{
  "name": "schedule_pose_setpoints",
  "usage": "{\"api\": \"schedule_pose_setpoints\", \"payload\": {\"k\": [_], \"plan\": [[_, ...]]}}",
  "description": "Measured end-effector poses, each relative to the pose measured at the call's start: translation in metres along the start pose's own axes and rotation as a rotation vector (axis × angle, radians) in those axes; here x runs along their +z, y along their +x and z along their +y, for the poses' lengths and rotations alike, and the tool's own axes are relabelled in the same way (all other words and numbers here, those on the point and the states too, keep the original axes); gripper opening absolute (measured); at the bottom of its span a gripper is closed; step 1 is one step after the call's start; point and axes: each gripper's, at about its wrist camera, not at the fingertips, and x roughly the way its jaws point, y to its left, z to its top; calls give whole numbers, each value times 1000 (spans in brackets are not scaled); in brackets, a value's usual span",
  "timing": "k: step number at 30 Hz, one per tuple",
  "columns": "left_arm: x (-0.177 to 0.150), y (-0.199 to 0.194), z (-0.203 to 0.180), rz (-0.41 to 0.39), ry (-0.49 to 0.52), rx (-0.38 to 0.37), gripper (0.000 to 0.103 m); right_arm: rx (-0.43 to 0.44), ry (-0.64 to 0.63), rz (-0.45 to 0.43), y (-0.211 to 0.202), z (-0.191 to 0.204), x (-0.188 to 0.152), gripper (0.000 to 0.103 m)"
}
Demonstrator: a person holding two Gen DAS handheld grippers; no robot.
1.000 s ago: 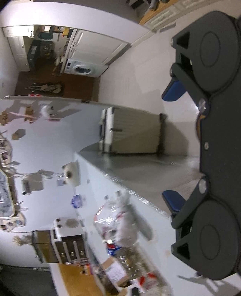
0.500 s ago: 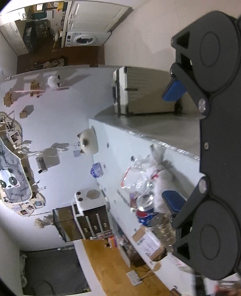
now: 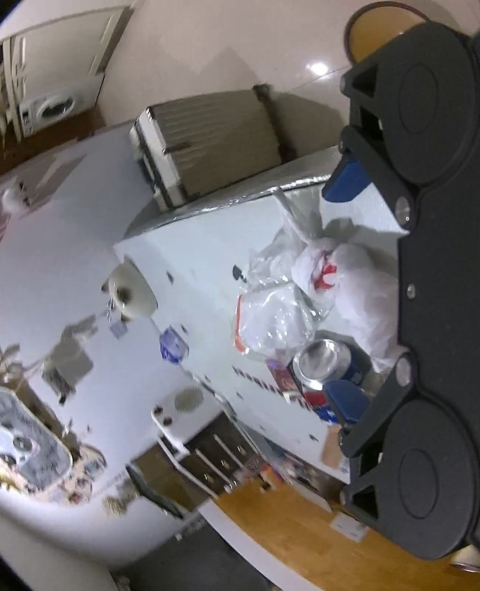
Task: Collect trash
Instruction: 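Move both tools to the table and close the right gripper on the white plastic bag, then close the left gripper on the clear bottle while the right gripper holds the white bag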
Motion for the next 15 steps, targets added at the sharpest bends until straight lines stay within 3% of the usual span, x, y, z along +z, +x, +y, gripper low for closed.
{"api": "schedule_pose_setpoints", "payload": {"k": [3, 6, 11, 15], "plan": [[1, -7, 0, -23, 25, 38, 103, -14, 40, 35, 15, 5, -10, 98], [6, -12, 0, -61, 59, 69, 103, -14, 46, 60, 21, 6, -20, 83], [24, -9, -2, -83, 69, 125, 103, 40, -10, 109, 16, -5, -24, 45], [41, -2, -8, -105, 96, 128, 103, 88, -104, 133, 3, -18, -24, 37]]}}
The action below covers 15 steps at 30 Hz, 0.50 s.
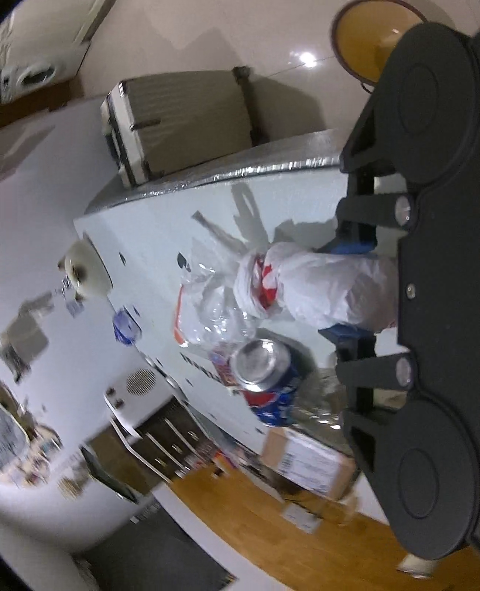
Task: Collect trash
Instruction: 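Close the left gripper on the clear bottle while the right gripper holds the white bag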
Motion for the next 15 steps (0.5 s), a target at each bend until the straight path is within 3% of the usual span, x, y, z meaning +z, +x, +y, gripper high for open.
{"api": "schedule_pose_setpoints", "payload": {"k": [5, 10, 15], "plan": [[18, 19, -12, 4, 51, 44, 103, 39, -136, 28, -29, -13, -8, 36], [34, 47, -20, 65, 90, 69, 103, 50, -245, 54, -60, -24, -17, 36], [47, 61, -27, 123, 127, 81, 91, 30, -294, 45, -76, -29, -25, 36]]}}
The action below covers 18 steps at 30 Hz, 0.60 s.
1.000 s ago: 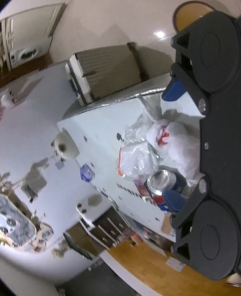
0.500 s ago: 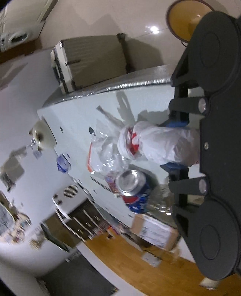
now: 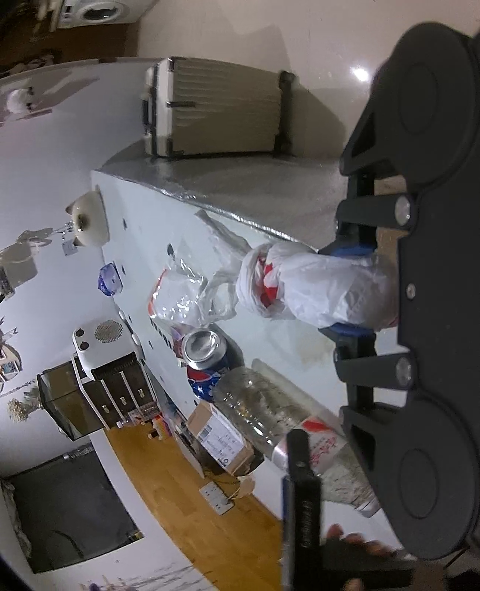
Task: Collect trash
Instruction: 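Close the left gripper on the clear bottle while the right gripper holds the white bag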
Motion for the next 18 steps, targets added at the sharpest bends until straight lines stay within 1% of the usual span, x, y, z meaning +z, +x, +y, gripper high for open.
{"api": "schedule_pose_setpoints", "payload": {"k": [2, 4, 6, 7, 8, 12, 18], "plan": [[3, 5, -4, 24, 25, 21, 84, 5, -24, -2, -2, 2, -1, 36], [8, 9, -6, 48, 46, 43, 81, 17, -41, 11, -1, 5, -2, 36], [9, 15, -6, 84, 55, 53, 73, 13, -58, 20, 1, 7, -2, 36], [9, 17, -7, 100, 58, 62, 65, 11, -61, 23, 2, 7, -2, 36], [9, 18, -7, 101, 63, 70, 65, 9, -61, 24, 3, 7, -2, 36], [3, 11, -8, 79, 65, 59, 64, 4, -72, 19, 3, 8, -4, 35], [-9, -4, -4, 19, -5, 39, 62, -5, -74, -6, -3, 9, -6, 33]]}}
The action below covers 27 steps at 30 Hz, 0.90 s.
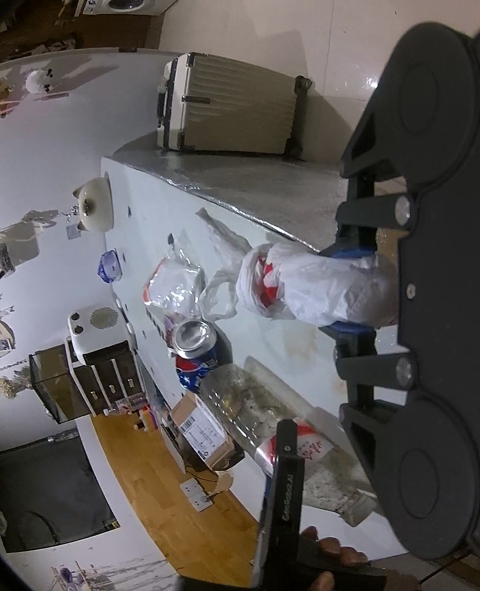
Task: Collect trash
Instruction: 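Close the left gripper on the clear bottle while the right gripper holds the white bag, then carry the bottle and bag over the wastebasket with both grippers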
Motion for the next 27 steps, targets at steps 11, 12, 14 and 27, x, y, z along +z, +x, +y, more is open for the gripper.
{"api": "schedule_pose_setpoints", "payload": {"k": [11, 12, 14, 27], "plan": [[-7, -48, -20, -157, -58, -45, 62, -73, -25, -148, -50, -10, 7, 32], [-7, -51, -26, -169, -52, -50, 62, -84, -25, -161, -56, -12, 8, 32], [-6, -57, -37, -194, -39, -63, 62, -107, -23, -183, -67, -18, 7, 32], [-12, -64, -136, -266, 59, -157, 62, -279, -5, -252, -130, -68, -12, 32]]}}
